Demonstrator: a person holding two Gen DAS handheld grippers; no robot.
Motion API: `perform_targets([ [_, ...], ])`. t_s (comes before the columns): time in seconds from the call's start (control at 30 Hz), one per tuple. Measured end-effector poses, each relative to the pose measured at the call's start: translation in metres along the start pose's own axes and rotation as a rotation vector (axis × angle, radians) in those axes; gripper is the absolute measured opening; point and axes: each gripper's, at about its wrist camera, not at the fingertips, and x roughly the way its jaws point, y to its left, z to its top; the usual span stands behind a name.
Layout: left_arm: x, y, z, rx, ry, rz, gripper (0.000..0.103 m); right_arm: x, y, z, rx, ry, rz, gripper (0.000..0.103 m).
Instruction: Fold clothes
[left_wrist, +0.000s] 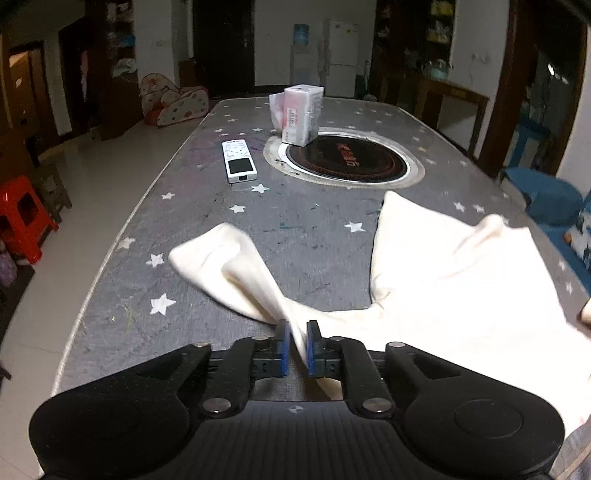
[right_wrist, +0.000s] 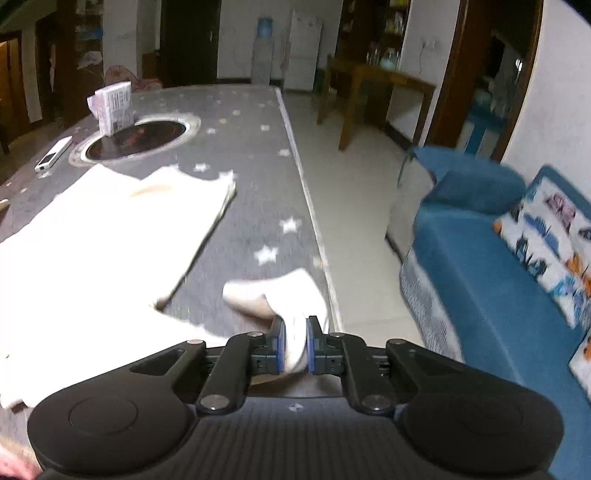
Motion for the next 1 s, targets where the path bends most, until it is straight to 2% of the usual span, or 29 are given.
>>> perform_targets([
  [0.07, -0.003, -0.005, 0.006, 0.032, -0.015, -0.004, 0.024, -0.006, -0.003, 0.002, 0.011, -0.005, 0.015, 0.021],
  [0.13, -0.004, -0.010, 0.013, 0.046, -0.030, -0.015, 0.036, -0.015, -0.006, 0.010, 0.008, -0.032, 0.021, 0.021],
  [0.2, 0.000, -0.017, 0.023, 0.059, -0.042, -0.026, 0.041, -0.020, -0.006, 0.021, 0.002, -0.063, 0.031, 0.023],
  [0.3, 0.014, -0.030, 0.037, 0.076, -0.047, -0.042, 0.042, -0.018, 0.002, 0.039, -0.013, -0.104, 0.064, 0.023],
  [0.43, 0.041, -0.044, 0.052, 0.062, -0.017, -0.092, 0.043, 0.008, 0.024, 0.067, -0.043, -0.126, 0.141, 0.023],
  [0.57, 0.071, -0.054, 0.066, 0.021, 0.017, -0.144, 0.043, 0.049, 0.042, 0.088, -0.038, -0.099, 0.191, 0.023],
  [0.73, 0.107, -0.070, 0.081, 0.019, 0.030, -0.167, 0.043, 0.103, 0.053, 0.104, -0.006, -0.036, 0.203, 0.025],
  [0.87, 0.131, -0.080, 0.088, 0.034, 0.032, -0.177, 0.043, 0.129, 0.056, 0.108, 0.016, -0.002, 0.197, 0.025],
  [0.97, 0.146, -0.085, 0.089, 0.055, 0.044, -0.172, 0.037, 0.139, 0.059, 0.111, 0.016, 0.008, 0.197, 0.025],
  [1.0, 0.150, -0.085, 0.089, 0.059, 0.047, -0.171, 0.026, 0.142, 0.060, 0.112, 0.012, 0.011, 0.195, 0.025],
])
